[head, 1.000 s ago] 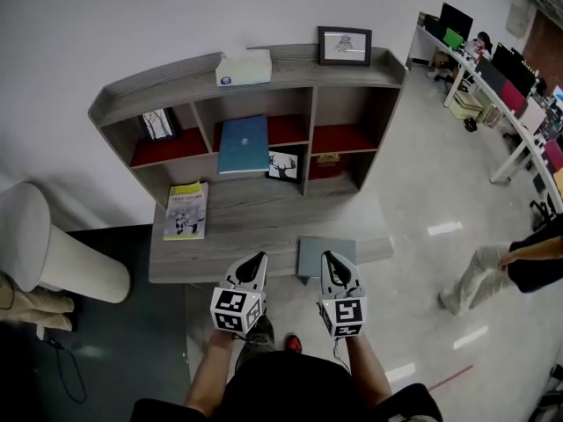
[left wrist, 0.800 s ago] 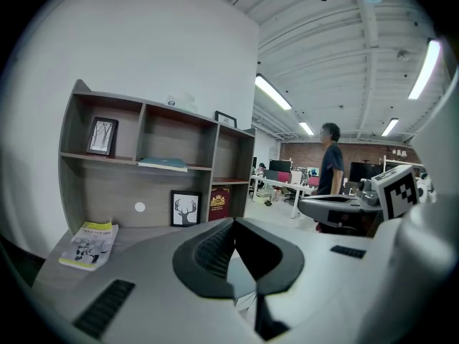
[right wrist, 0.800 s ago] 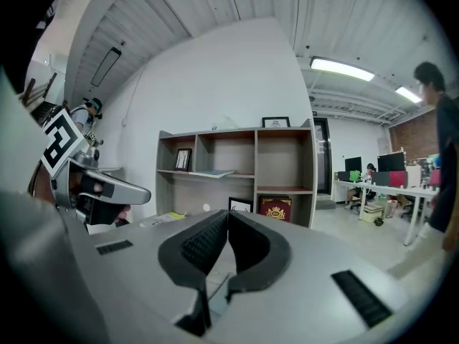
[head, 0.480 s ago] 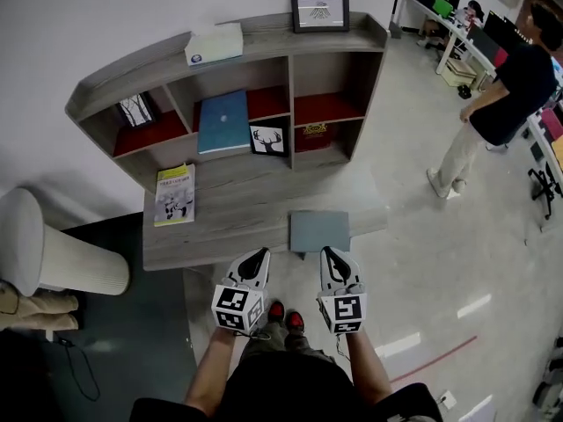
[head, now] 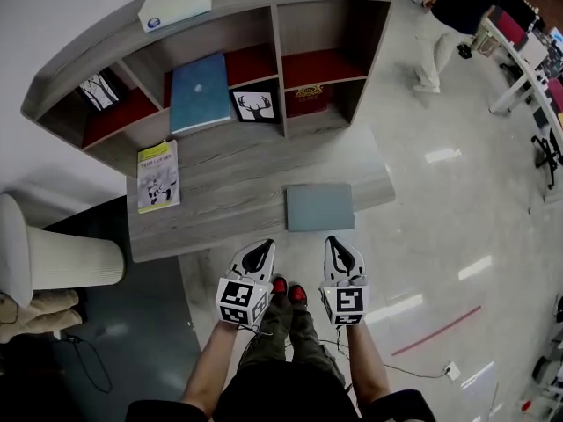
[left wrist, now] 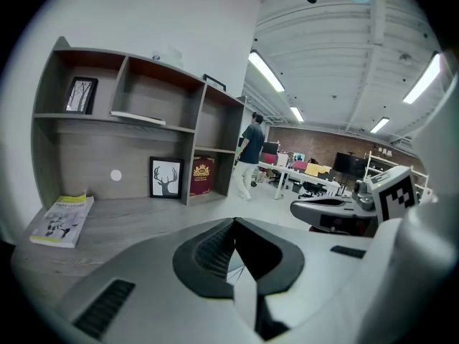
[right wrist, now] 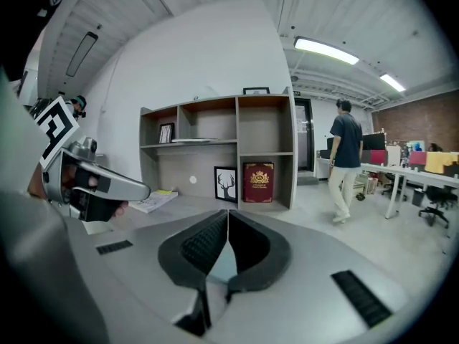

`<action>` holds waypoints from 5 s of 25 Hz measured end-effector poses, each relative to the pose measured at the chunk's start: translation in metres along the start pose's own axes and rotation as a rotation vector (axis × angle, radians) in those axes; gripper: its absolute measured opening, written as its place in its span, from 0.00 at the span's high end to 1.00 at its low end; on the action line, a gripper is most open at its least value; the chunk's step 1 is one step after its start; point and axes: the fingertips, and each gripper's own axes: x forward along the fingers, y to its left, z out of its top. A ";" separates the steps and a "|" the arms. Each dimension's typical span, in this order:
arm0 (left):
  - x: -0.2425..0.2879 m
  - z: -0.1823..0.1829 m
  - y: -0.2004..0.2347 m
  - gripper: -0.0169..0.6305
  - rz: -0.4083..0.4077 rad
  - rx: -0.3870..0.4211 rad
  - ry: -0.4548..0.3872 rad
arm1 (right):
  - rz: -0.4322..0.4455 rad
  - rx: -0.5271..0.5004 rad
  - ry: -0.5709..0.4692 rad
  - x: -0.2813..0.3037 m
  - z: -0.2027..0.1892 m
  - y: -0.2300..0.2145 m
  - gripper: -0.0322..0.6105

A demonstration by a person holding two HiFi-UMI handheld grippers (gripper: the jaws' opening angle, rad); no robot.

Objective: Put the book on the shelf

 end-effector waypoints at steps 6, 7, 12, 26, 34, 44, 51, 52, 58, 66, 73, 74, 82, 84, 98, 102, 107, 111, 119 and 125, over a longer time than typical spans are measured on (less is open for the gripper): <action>0.024 -0.039 0.014 0.96 -0.004 -0.039 0.042 | -0.029 0.015 0.072 0.014 -0.053 -0.007 0.90; 0.027 -0.044 0.016 0.96 -0.005 -0.041 0.049 | -0.031 0.014 0.081 0.017 -0.061 -0.008 0.90; 0.044 -0.075 0.021 0.96 -0.016 -0.059 0.087 | -0.030 0.000 0.123 0.028 -0.094 -0.010 0.90; 0.066 -0.113 0.019 0.96 -0.030 -0.096 0.124 | -0.046 -0.212 0.214 0.054 -0.143 -0.017 0.90; 0.065 -0.125 0.019 0.96 -0.025 -0.117 0.143 | -0.027 -0.510 0.248 0.070 -0.156 -0.014 0.73; 0.068 -0.134 0.038 0.96 0.006 -0.139 0.155 | 0.018 -0.678 0.326 0.094 -0.190 -0.009 0.56; 0.074 -0.145 0.045 0.96 0.017 -0.161 0.166 | -0.005 -0.714 0.339 0.107 -0.200 -0.012 0.53; 0.075 -0.146 0.046 0.96 0.019 -0.164 0.168 | -0.011 -0.716 0.338 0.109 -0.200 -0.013 0.53; 0.080 -0.153 0.048 0.96 0.023 -0.174 0.181 | -0.020 -0.706 0.342 0.120 -0.199 -0.016 0.53; 0.085 -0.157 0.042 0.96 0.022 -0.183 0.194 | -0.038 -0.741 0.342 0.125 -0.196 -0.020 0.53; 0.084 -0.160 0.040 0.96 0.029 -0.183 0.202 | -0.035 -0.748 0.351 0.128 -0.192 -0.021 0.56; 0.083 -0.161 0.040 0.96 0.030 -0.184 0.202 | -0.033 -0.749 0.348 0.128 -0.190 -0.021 0.58; 0.075 -0.151 0.039 0.96 0.038 -0.175 0.190 | -0.030 -0.814 0.340 0.122 -0.178 -0.019 0.69; 0.073 -0.144 0.040 0.96 0.040 -0.170 0.179 | -0.034 -0.819 0.326 0.121 -0.168 -0.020 0.73; 0.048 -0.081 0.036 0.96 0.046 -0.124 0.095 | -0.081 -0.504 0.224 0.105 -0.089 -0.044 0.83; 0.038 -0.059 0.033 0.96 0.050 -0.110 0.064 | -0.103 -0.353 0.217 0.095 -0.073 -0.054 0.83; 0.025 -0.038 0.028 0.96 0.053 -0.088 0.035 | -0.102 -0.182 0.167 0.083 -0.053 -0.060 0.84; 0.013 -0.022 0.021 0.96 0.058 -0.071 0.017 | -0.064 0.006 0.115 0.068 -0.036 -0.055 0.84; -0.018 0.009 0.014 0.96 0.094 -0.059 -0.030 | 0.020 0.146 0.001 0.026 0.017 -0.025 0.84; -0.043 0.035 0.005 0.96 0.099 -0.044 -0.084 | 0.100 0.139 -0.093 -0.011 0.065 0.004 0.84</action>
